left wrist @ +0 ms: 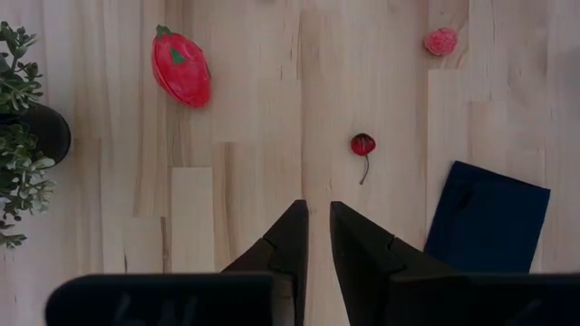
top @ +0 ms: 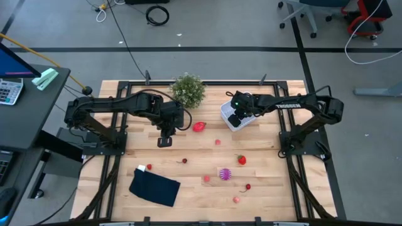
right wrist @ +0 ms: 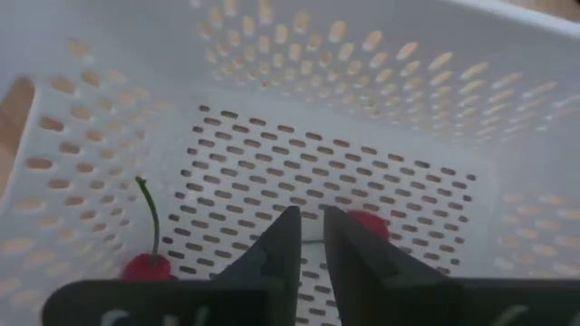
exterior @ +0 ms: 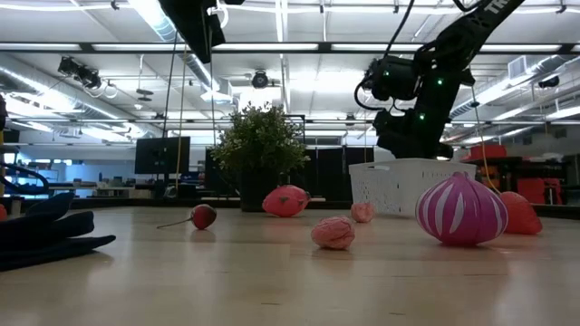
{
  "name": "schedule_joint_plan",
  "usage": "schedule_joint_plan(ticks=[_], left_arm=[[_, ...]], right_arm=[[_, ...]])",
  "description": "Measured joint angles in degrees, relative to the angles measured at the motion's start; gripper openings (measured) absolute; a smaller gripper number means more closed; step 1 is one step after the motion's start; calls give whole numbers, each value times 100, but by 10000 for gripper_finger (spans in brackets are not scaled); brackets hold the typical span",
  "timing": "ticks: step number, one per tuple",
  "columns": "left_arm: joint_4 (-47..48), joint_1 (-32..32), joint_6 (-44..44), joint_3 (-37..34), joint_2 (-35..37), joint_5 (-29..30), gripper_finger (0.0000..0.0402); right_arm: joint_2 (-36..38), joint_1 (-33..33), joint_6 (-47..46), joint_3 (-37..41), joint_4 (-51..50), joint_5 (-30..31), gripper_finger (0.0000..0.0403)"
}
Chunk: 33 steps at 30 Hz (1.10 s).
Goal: Pick and placing Produce into tupperware
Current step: Put the strawberry into the bin
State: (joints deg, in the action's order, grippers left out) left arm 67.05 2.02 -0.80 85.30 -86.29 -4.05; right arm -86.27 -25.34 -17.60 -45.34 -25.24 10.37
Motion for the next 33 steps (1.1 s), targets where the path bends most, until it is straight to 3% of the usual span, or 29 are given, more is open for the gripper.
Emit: schedule_joint_plan(ticks=[7,11,17,23,28,33], left_arm=[[0,0,2,0,1,0,55],[0,0,4,0,1,0,51],[0,1,15,0,1,0,56],[1,0,181,0,1,0,52],[0,0,313,0,1,0,49],[0,0,315,0,1,0,55]], right_arm=[[764,4,71,-578,-574,-35,73],[1379,131,-366,-1227,-1302,-349,71],[2324,695,-983,-1709,-1485,-1122,71],[2721,2259,-1085,-1557,-1897,-1483,70],[2414,3894,-1357,-987,-1604,-542,70],[1823,4695,-1828,-403,-1345,-166,71]])
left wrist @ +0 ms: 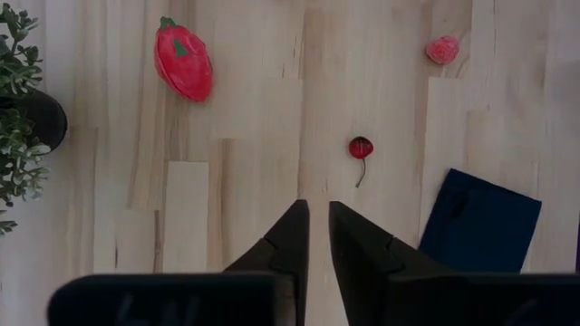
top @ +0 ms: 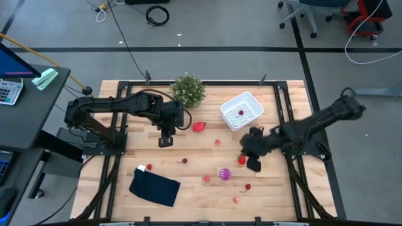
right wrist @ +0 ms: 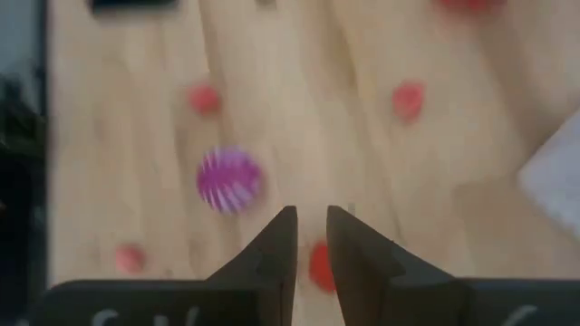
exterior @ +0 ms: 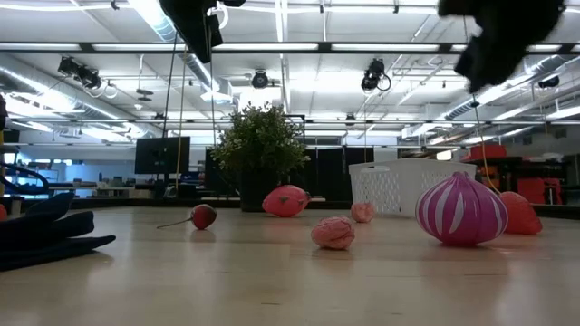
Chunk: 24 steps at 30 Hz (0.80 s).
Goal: Pick and placing Produce into tupperware
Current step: Put the strawberry into the bin
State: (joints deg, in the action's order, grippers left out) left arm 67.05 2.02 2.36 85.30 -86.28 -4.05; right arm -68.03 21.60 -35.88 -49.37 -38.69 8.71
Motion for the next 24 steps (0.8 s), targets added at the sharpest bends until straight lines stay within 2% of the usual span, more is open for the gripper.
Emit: schedule_joint_plan(ticks=[4,10,19,24], left_arm=[[0,0,1,0,0,0,59],[-5,0,-3,0,0,0,55],[-107,2,-5,0,0,0,54],[-109,2,-11,0,0,0,59]], right_arm=[[-531,138,-247,269,0,26,79],[-1164,14,-308,320,12,33,107],[-1629,-223,-286,276,354,36,166],[-1889,-322,-275,276,438,267,175]])
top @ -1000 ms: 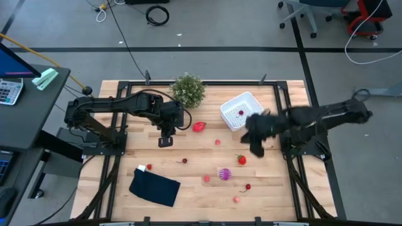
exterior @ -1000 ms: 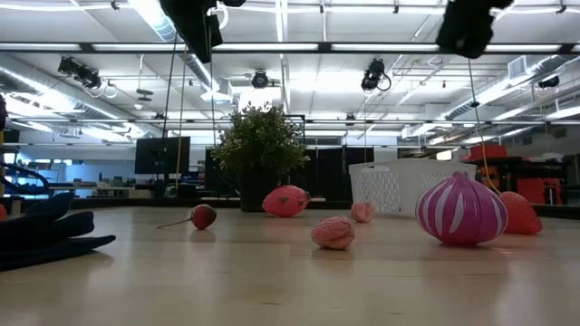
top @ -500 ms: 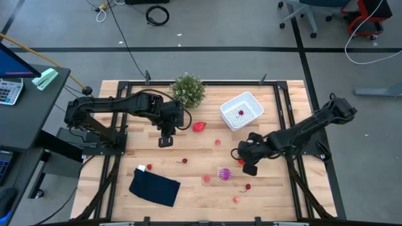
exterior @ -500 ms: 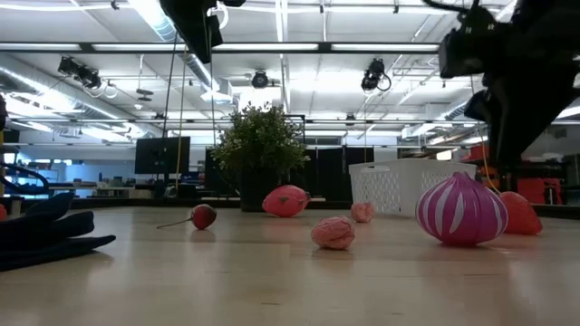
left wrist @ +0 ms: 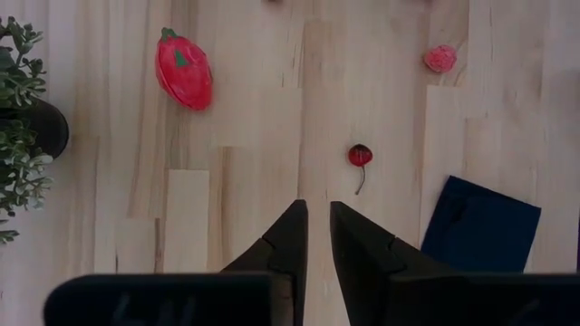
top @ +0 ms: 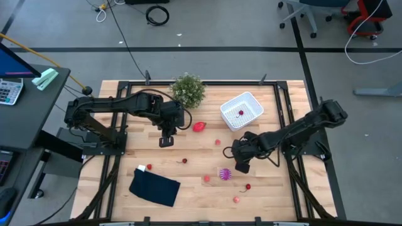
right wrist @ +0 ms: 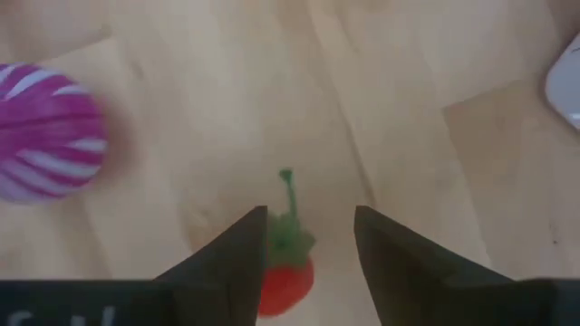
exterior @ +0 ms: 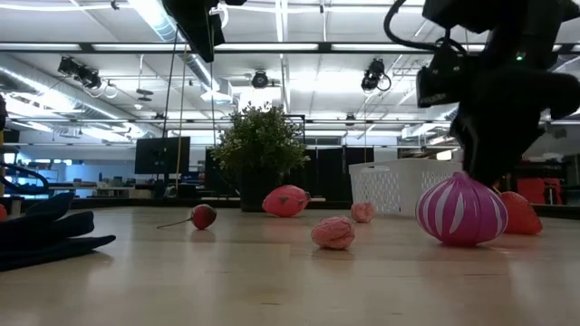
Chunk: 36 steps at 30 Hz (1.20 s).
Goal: Pick and placing Produce into tupperware
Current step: Put the strawberry into the bin
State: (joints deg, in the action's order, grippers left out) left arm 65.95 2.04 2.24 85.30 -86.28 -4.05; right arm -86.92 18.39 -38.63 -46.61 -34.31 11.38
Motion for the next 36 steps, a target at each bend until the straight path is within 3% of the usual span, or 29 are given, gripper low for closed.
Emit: schedule_joint_plan(ticks=[11,21,30,36], left_arm=[[-12,-1,-3,0,0,0,52],[-20,-1,-3,0,0,0,58],[-31,-1,-69,0,0,0,53],[-196,-2,-190,0,0,0,59]], right_arm=[[-408,-153,271,-4,162,33,145],[-439,-150,308,-4,173,140,10],[-290,-155,141,-4,367,686,4],[252,-146,246,-4,1020,1474,2]])
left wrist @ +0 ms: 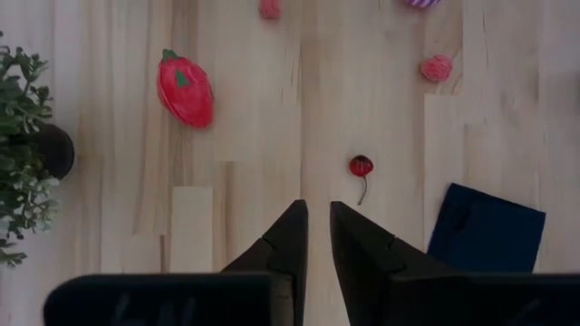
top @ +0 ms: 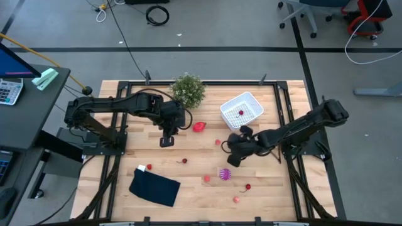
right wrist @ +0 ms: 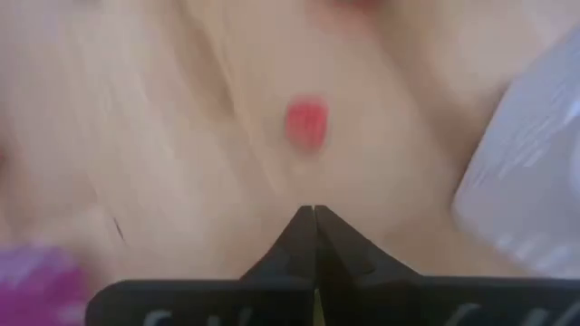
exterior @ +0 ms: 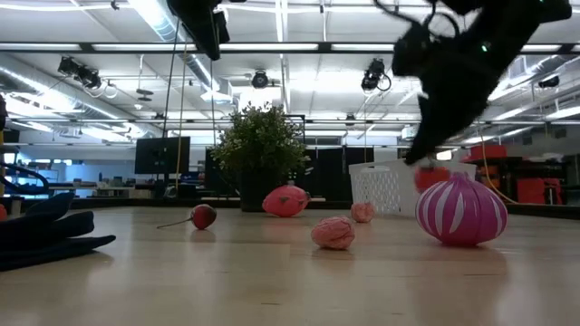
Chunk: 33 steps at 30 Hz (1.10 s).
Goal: Pick and placing Produce into tupperware
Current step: Put the strawberry into the bin
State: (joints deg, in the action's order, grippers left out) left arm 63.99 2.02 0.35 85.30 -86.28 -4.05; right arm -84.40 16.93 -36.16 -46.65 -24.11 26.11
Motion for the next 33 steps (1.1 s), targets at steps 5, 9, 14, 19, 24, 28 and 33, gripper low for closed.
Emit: schedule_joint_plan(ticks=[5,9,14,19,24,28,33], left_arm=[[-114,4,-14,0,0,0,55],[-142,6,-12,0,0,0,51],[-203,7,-12,0,0,0,55],[-271,7,-10,0,0,0,59],[-282,7,-5,0,0,0,53],[-284,7,-1,0,0,0,51],[-298,7,-3,0,0,0,58]], right_arm=[[598,-110,465,0,165,1229,2],[1024,-448,865,0,174,2273,1],[1328,-1129,1267,0,175,2847,0],[1270,-1964,1356,1,165,2343,0],[809,-2672,1235,114,124,1544,0],[524,-2977,1231,114,218,1111,0],[239,-3292,1123,111,257,141,0]])
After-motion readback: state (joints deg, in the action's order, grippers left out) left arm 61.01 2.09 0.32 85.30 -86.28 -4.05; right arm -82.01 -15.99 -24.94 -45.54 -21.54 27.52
